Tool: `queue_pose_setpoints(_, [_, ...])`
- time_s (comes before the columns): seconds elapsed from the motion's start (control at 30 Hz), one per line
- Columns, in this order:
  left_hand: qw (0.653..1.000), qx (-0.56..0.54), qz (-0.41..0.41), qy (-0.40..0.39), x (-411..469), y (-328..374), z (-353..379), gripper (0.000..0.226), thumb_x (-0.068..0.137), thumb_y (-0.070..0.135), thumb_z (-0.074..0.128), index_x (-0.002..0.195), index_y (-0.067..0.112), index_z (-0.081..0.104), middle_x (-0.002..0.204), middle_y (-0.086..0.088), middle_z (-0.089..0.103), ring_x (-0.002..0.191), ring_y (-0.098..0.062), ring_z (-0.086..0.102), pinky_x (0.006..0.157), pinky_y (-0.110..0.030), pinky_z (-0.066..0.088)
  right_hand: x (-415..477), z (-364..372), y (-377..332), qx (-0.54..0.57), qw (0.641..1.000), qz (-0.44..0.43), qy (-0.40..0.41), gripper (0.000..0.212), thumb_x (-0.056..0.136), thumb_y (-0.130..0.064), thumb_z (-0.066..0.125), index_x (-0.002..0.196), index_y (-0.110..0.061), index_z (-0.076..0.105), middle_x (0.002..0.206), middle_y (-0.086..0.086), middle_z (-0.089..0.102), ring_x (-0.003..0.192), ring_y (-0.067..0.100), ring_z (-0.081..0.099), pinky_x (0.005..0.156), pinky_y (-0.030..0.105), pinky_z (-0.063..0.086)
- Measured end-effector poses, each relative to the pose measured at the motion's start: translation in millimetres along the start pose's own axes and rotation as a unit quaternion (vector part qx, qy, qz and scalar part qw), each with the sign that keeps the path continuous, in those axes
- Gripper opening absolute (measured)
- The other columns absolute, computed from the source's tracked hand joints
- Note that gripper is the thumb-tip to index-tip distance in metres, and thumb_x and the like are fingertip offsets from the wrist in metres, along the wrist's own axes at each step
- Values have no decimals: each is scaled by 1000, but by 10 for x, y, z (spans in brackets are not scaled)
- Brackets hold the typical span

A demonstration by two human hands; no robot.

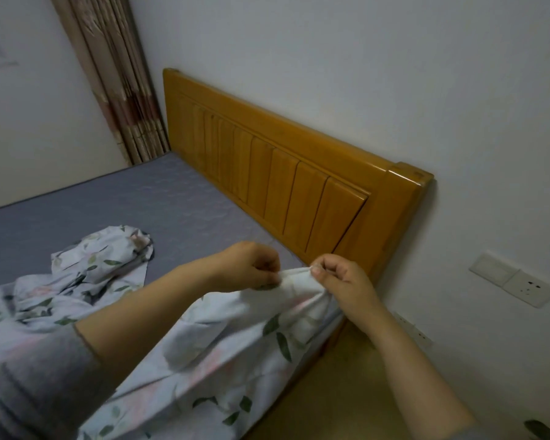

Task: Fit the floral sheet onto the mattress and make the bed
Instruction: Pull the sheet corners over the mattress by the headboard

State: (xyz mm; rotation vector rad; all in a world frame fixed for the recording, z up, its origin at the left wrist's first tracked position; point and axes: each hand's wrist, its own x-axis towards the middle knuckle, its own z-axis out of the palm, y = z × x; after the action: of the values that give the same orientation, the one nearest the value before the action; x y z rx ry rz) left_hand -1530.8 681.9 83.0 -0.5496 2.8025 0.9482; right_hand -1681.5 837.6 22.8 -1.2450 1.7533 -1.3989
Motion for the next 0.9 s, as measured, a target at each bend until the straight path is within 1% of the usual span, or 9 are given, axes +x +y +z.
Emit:
queue_pose_setpoints(0.1, [1000,-7,-18,-22,-35,-211,33,13,90,31,61,77,31,58,78,11,56,73,-7,51,69,-22,43,-54,-182,41,6,999,14,40,18,85,-34,54,71,-25,60,68,0,51,66,16,48,64,31,38])
queue_pose_setpoints(0.27, [997,-18,-56,-41,-42,-381,42,8,87,34,63,83,27,65,81,10,63,79,-10,58,71,-22,47,-212,-421,157,-11,998,49,40,31,75,-52,59,70,-22,61,70,6,52,67,19,50,66,32,39])
queue_pose_setpoints(0.4, [983,-87,-136,-93,18,-210,87,40,91,55,46,84,22,68,88,3,66,83,-15,62,83,-32,51,-228,-376,137,-36,995,43,77,21,81,-40,57,68,-24,60,64,0,52,64,16,49,62,31,39])
queue_pose_setpoints(0.47, [976,-107,-160,-103,35,-178,101,44,92,56,42,86,20,68,94,-3,67,89,-22,64,89,-38,53,-239,-377,116,-50,994,34,93,19,82,-37,56,69,-24,60,63,-2,51,63,14,48,60,29,39])
queue_pose_setpoints(0.53, [975,-136,-130,-119,30,-181,100,37,90,50,51,84,20,71,90,-3,69,84,-20,66,83,-35,55,-268,-387,104,-56,993,28,100,19,83,-35,56,69,-21,59,63,1,50,62,15,47,59,29,38])
queue_pose_setpoints(0.63, [976,-136,-98,-140,35,-200,106,26,89,38,61,93,16,74,87,2,71,78,-12,66,76,-28,56,-323,-394,110,-63,992,32,105,21,89,-28,58,68,-24,60,62,-3,51,62,13,49,59,28,39])
queue_pose_setpoints(0.77, [974,-83,-127,-170,74,-259,230,11,89,15,60,92,20,69,77,7,64,65,-5,57,59,-17,47,-364,-351,62,-57,993,29,103,21,87,-31,56,67,-24,60,58,-10,52,59,9,49,56,20,39])
queue_pose_setpoints(0.83, [969,-76,-151,-180,55,-333,302,12,89,12,59,88,20,68,75,6,64,63,-5,57,56,-14,47,-381,-364,50,-59,992,29,110,25,92,-22,58,67,-22,59,57,-12,52,57,6,48,54,15,39])
queue_pose_setpoints(0.9, [975,-55,-156,-151,38,-435,300,12,89,15,59,83,21,67,76,3,65,63,-7,58,56,-16,48,-412,-407,79,-70,990,41,116,24,93,-16,58,69,-19,60,59,-10,54,59,7,50,56,16,40])
